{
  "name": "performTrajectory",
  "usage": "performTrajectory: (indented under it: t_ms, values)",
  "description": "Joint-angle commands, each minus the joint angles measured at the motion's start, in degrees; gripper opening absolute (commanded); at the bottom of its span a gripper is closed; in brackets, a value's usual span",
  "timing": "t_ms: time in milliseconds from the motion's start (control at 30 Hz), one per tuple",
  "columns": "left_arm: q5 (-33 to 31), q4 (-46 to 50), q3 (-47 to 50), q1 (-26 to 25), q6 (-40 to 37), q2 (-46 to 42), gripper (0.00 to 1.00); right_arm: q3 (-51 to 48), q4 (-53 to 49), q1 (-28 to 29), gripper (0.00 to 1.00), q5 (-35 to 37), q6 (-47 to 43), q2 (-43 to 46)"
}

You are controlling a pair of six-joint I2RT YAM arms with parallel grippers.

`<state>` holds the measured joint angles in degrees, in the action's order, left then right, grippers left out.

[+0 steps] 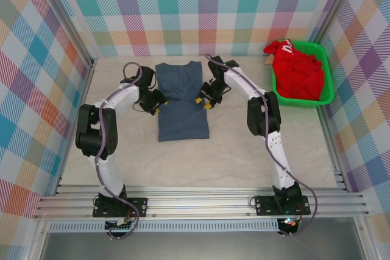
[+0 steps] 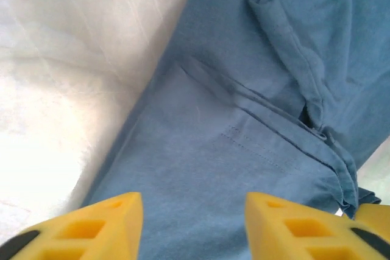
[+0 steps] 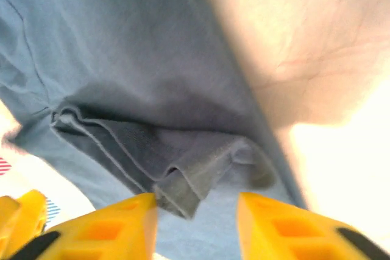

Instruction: Fold and stack the t-shirts

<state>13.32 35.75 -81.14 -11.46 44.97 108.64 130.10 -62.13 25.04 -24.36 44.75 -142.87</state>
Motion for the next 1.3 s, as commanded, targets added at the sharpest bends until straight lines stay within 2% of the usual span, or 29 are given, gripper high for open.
performTrajectory:
  t_ms: [0, 67, 133, 233, 333, 433, 500, 533, 667, 767, 867, 1033, 1167, 1267]
  values:
    - [-1.97, -0.59, 2.36, 0.74, -1.3, -7.49, 0.51, 0.79, 0.08, -0.68, 0.46, 3.45, -2.36, 5.15]
    - [-1.21, -1.41, 6.69, 0.74, -0.4, -11.43, 0.49, -4.17, 2.48, -0.49, 0.46, 4.65, -2.43, 9.33]
    - [1.16, -3.82, 11.67, 0.78, 1.13, -13.7, 0.41, -12.2, 7.86, -0.02, 0.39, 2.96, -0.91, 13.39]
    - [4.1, -6.36, 13.86, 0.76, 2.42, -11.37, 0.25, -20.11, 14.78, 1.23, 0.26, 0.42, 1.91, 15.37]
    - [4.92, -7.07, 11.34, 0.76, 2.96, -7.38, 0.19, -20.79, 17.49, 2.2, 0.19, -1.1, 3.76, 13.4]
    - [3.24, -3.58, 9.7, 0.81, 2.56, -6.52, 0.21, -20.99, 18.4, 2.23, 0.15, -2.31, 5.1, 11.79]
    - [2.03, 0.76, 10.37, 0.81, 1.89, -8.1, 0.32, -22.14, 17.25, 2.21, 0.16, -0.84, 3.23, 13.1]
    - [1.97, 2.55, 11.57, 0.76, 1.45, -9.35, 0.36, -24.82, 17.13, 2.21, 0.18, -0.4, 2.6, 14.73]
    - [4.79, 5.35, 20.47, 0.65, 0.81, -17.2, 0.4, -38.52, 19.89, 2.03, 0.34, -0.55, 2.22, 23.67]
    - [8.65, 2.18, 28.17, 0.15, 3.11, -22.63, 0.41, -47.69, 22.25, 2.2, 0.39, -2.77, 2.53, 28.66]
    - [10.31, -2.04, 33.03, -1.29, 6.19, -24.23, 0.43, -52.85, 24.22, 2.93, 0.44, -5.52, 3.01, 30.42]
    - [9.68, -8.42, 35.09, -1.54, 10.22, -22.33, 0.43, -55.87, 26.76, 4.66, 0.45, -6.77, 5.03, 29.77]
    - [9.53, -11.68, 34.27, -1.72, 11.72, -19.54, 0.44, -54.66, 27.09, 4.85, 0.44, -6.65, 5.79, 27.01]
    - [9.44, -13.01, 33.53, -1.98, 11.73, -17.22, 0.42, -52.18, 25.41, 4.91, 0.38, -5.97, 5.57, 24.49]
